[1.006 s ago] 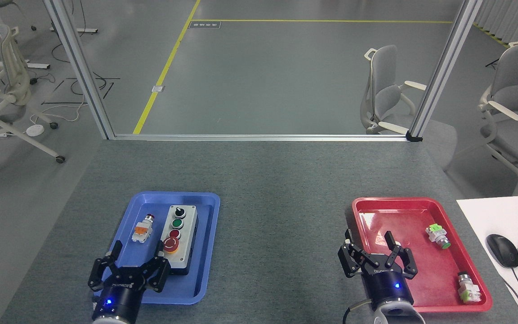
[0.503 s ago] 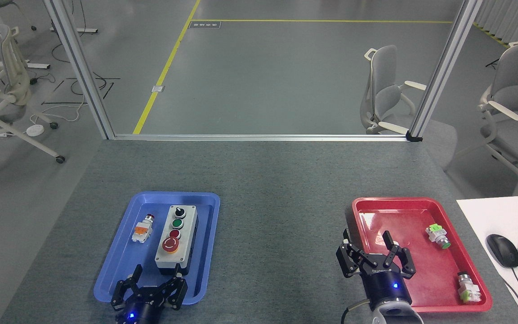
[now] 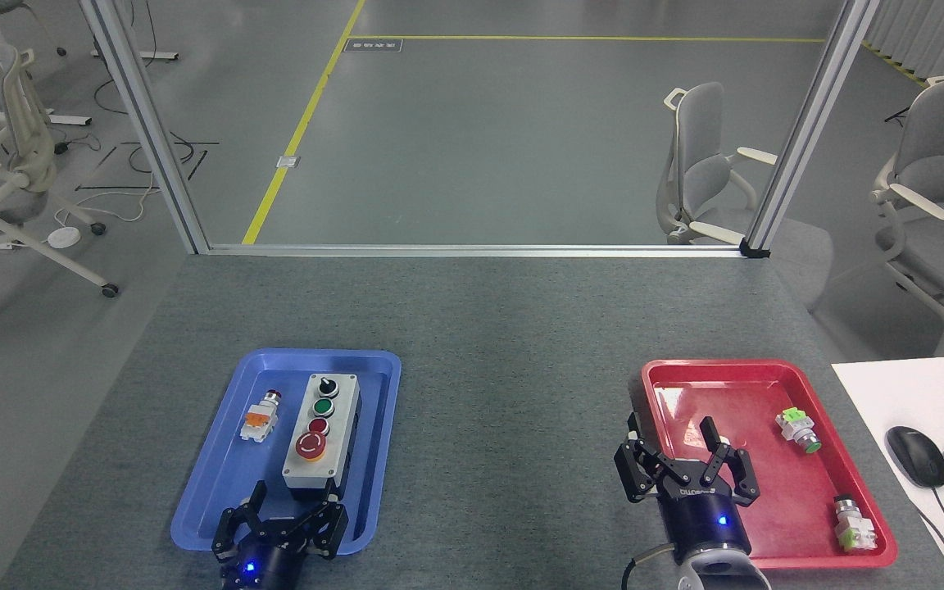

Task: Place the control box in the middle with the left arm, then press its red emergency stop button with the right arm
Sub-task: 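Lower the left gripper onto the grey control box in the blue tray, then close the left gripper on the near end of the grey control box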

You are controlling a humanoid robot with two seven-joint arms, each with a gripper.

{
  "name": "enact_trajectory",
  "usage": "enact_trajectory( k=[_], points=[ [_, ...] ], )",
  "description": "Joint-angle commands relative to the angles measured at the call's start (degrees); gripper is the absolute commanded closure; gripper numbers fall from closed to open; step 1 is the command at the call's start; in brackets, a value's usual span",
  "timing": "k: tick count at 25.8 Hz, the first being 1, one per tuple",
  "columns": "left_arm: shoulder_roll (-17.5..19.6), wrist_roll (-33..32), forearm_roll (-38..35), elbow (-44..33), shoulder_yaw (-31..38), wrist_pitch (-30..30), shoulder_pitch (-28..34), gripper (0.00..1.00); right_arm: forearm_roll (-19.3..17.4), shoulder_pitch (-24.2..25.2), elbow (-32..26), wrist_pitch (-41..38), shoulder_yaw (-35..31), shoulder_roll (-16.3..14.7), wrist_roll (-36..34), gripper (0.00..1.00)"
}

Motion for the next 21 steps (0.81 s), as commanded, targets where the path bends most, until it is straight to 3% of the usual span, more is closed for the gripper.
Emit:
enact_trajectory(
  k=[1, 8, 12, 21],
  points=[
    [-0.2, 0.0, 0.0, 1.2, -0.1, 0.2, -1.6, 0.01, 0.0, 0.0, 0.0, 0.1, 0.0, 0.0, -0.1, 0.02],
    [-0.8, -0.2, 0.0, 3.0, -0.1, 0.2, -4.0, 0.01, 0.2, 0.0, 0.0, 0.2, 0.0, 0.6, 0.6, 0.02],
    [-0.6, -0.2, 0.0, 2.3, -0.1, 0.0, -3.4, 0.01, 0.5, -0.1, 0.0, 1.4, 0.1, 1.0, 6.2, 0.02],
    [-1.8, -0.2, 0.0, -0.3, -3.9, 0.2, -2.0, 0.01, 0.5, -1.1, 0.0, 1.5, 0.2, 0.9, 6.3, 0.02]
  ],
)
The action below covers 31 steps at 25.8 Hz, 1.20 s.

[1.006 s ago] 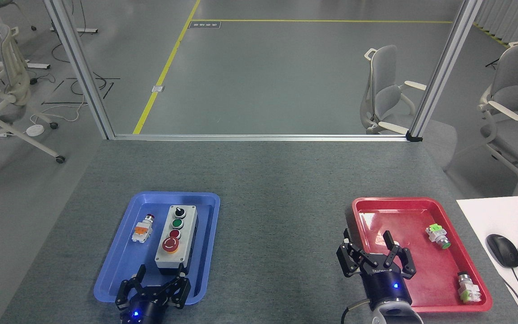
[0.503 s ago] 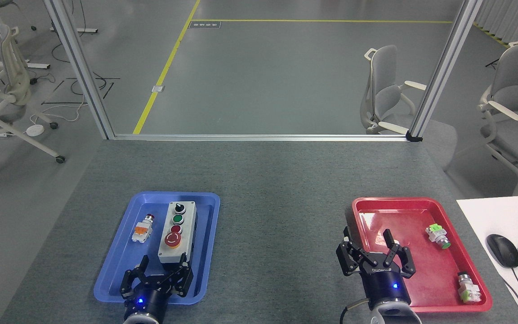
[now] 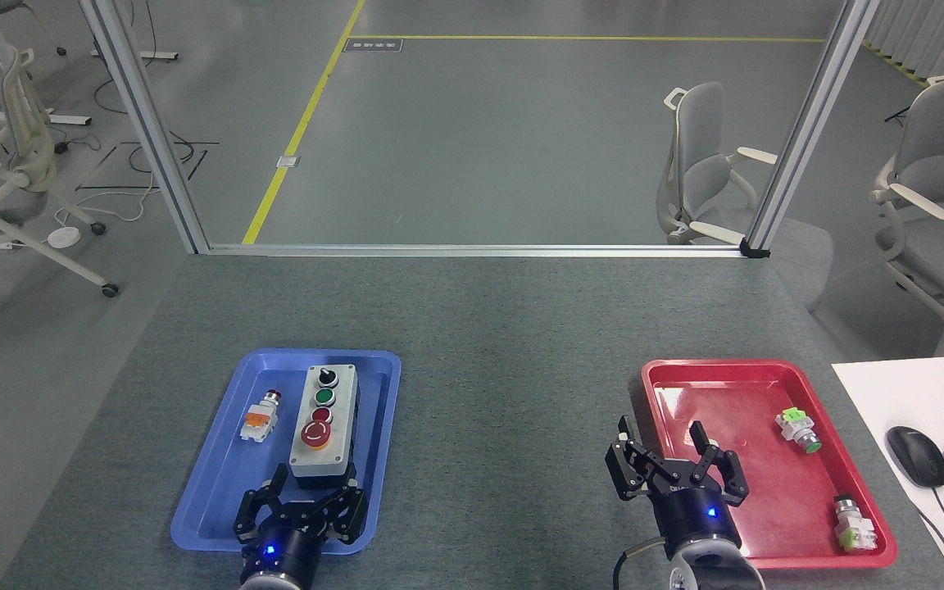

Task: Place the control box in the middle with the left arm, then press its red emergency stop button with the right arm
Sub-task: 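Close the left gripper on the near end of the grey control box, then drag the control box out of the blue tray toward the table middle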

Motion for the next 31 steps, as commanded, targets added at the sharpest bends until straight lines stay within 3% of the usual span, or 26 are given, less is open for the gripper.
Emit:
enact_trajectory(
  k=[1, 11, 31],
  points=[
    [-0.6, 0.0, 0.0, -0.5, -1.6, 0.2, 0.1, 0.01, 0.0, -0.1, 0.0, 0.0, 0.0, -0.3, 0.2, 0.02],
    [-2.2, -0.1, 0.0, 3.8, -1.6, 0.3, -3.3, 0.01, -0.1, -0.1, 0.0, 0.1, 0.0, -0.7, 0.1, 0.02],
    [-0.6, 0.3, -0.4, 6.0, -1.2, 3.5, -4.8, 0.01, -0.1, -0.1, -0.1, 0.0, 0.0, -0.8, 0.1, 0.02]
  ],
)
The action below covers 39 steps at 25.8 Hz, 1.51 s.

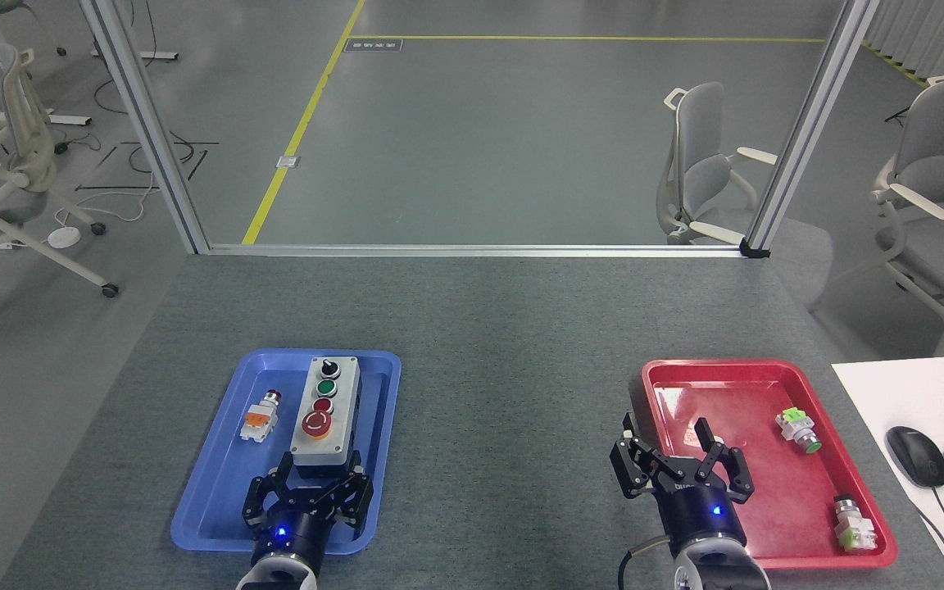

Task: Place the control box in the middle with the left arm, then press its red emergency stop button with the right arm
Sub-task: 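Drag the control box out of the blue tray toward the table middle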

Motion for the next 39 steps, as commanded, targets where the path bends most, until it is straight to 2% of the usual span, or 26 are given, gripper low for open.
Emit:
enact_trajectory(
  k=[1, 12, 24, 28, 29, 30, 32, 33, 36, 39],
  points=[
    [-0.1, 0.3, -0.3, 1.2, 0.0, 0.8, -0.6, 0.01, 0.0, 0.0, 0.0, 0.0, 0.0, 0.0, 0.0, 0.02],
    [-0.4, 1.2, -0.5, 10.5, 0.0, 1.6, -7.9, 0.01, 0.1, 0.0, 0.0, 0.0, 0.0, 0.0, 0.0, 0.02],
    [-1.4, 1.5, -0.4, 15.6, -0.4, 0.8, -10.1, 0.04, 0.0, 0.0, 0.0, 0.0, 0.0, 0.0, 0.0, 0.02],
    [-1.5, 1.5, -0.4, 18.0, -0.4, 0.6, -11.9, 0.28, 0.0, 0.0, 0.0, 0.1, 0.0, 0.0, 0.0, 0.02],
    [-1.4, 1.5, -0.4, 18.3, -0.4, 0.5, -12.2, 0.37, 0.0, 0.0, 0.0, 0.1, 0.0, 0.0, 0.0, 0.02],
    [-1.4, 1.2, -0.4, 18.4, -0.4, 0.3, -12.3, 0.49, 0.0, 0.0, 0.0, 0.1, 0.0, 0.0, 0.0, 0.02],
    [-1.1, 1.3, 0.2, 18.3, -0.4, -1.1, -12.5, 0.83, 0.0, 0.0, 0.0, 0.1, 0.0, 0.0, 0.0, 0.02],
    [-0.9, 1.4, 0.4, 18.3, -0.4, -2.1, -12.5, 0.97, -0.1, 0.0, 0.0, 0.1, 0.0, 0.0, 0.0, 0.02],
    [-0.8, 1.6, 0.5, 17.3, 0.3, -3.9, -12.4, 1.00, -0.1, 0.0, 0.0, 0.0, 0.0, 0.0, 0.0, 0.02],
    [-0.5, 1.6, 2.6, 12.4, 0.4, -4.1, -12.0, 1.00, -0.1, 0.0, -0.1, -0.2, 0.1, -0.1, 0.5, 0.01]
  ],
)
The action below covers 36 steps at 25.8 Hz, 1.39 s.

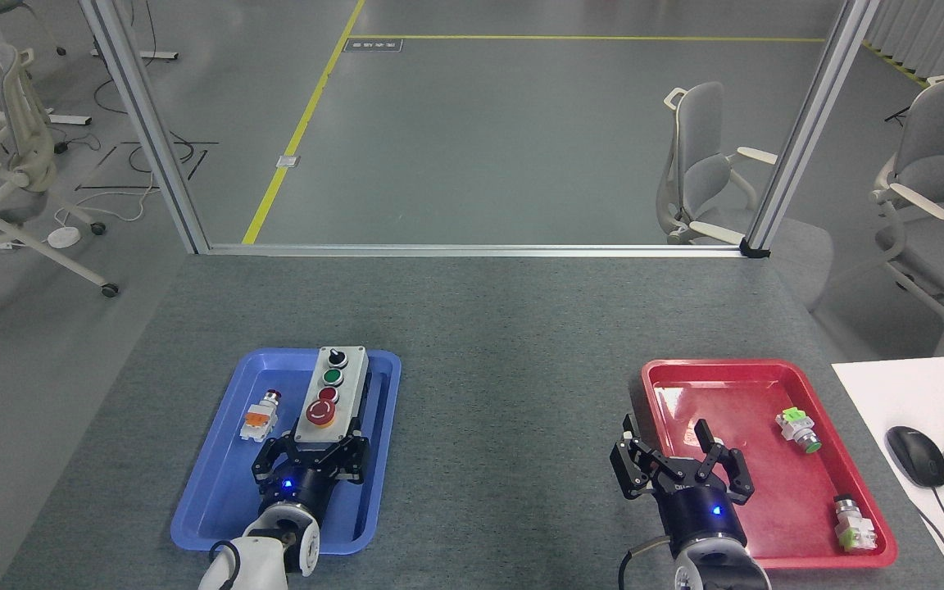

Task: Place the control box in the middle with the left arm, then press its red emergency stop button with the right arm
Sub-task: 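Drag the control box out of the blue tray toward the table middle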

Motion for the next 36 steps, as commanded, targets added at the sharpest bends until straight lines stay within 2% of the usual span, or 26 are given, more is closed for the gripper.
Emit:
enact_trajectory(
  k=[1, 4, 7, 11, 17, 21, 24, 33, 36],
  points=[
    [0.5, 0.5, 2.9, -5.8, 0.2, -0.6, 0.6, 1.00, -0.3, 0.0, -0.2, -0.6, 0.1, -0.1, 0.4, 0.01],
    [1.0, 0.5, 4.6, -11.3, 0.0, -0.7, 1.6, 1.00, -2.1, 0.0, -0.6, -0.9, 0.1, 0.7, 0.3, 0.01],
    [0.3, 0.5, 3.9, -14.9, -1.0, -1.2, 2.7, 1.00, -2.5, 0.0, -0.6, -0.9, 0.1, 0.2, 0.3, 0.01],
    [-2.3, 0.5, 3.9, -15.9, -8.7, -0.9, 2.6, 1.00, -2.5, 0.0, -0.7, -0.6, 0.1, 0.0, 0.2, 0.01],
    [-10.9, 0.7, 0.8, -10.9, -14.3, 0.6, -0.1, 1.00, -2.5, 0.0, -0.8, -0.2, 0.0, -0.4, 0.3, 0.01],
    [-11.0, 0.9, 0.0, -2.8, -22.4, 2.9, -3.2, 1.00, -2.4, 0.0, -0.8, -0.9, -0.1, -1.1, -0.5, 0.01],
    [-11.0, 0.9, 0.4, 0.1, -26.4, 2.9, -3.6, 1.00, -2.0, 0.1, -0.8, -0.9, -0.1, -1.0, -2.6, 0.01],
    [-11.1, 0.5, 0.4, 3.0, -30.7, 2.9, -4.0, 1.00, -0.9, 0.4, -0.6, -0.8, -0.2, -0.8, -3.5, 0.02],
    [-11.1, 0.3, 0.4, 3.0, -31.8, 2.9, -4.2, 1.00, 1.1, 0.4, 0.0, -0.9, -0.1, -0.7, -3.8, 0.03]
  ],
)
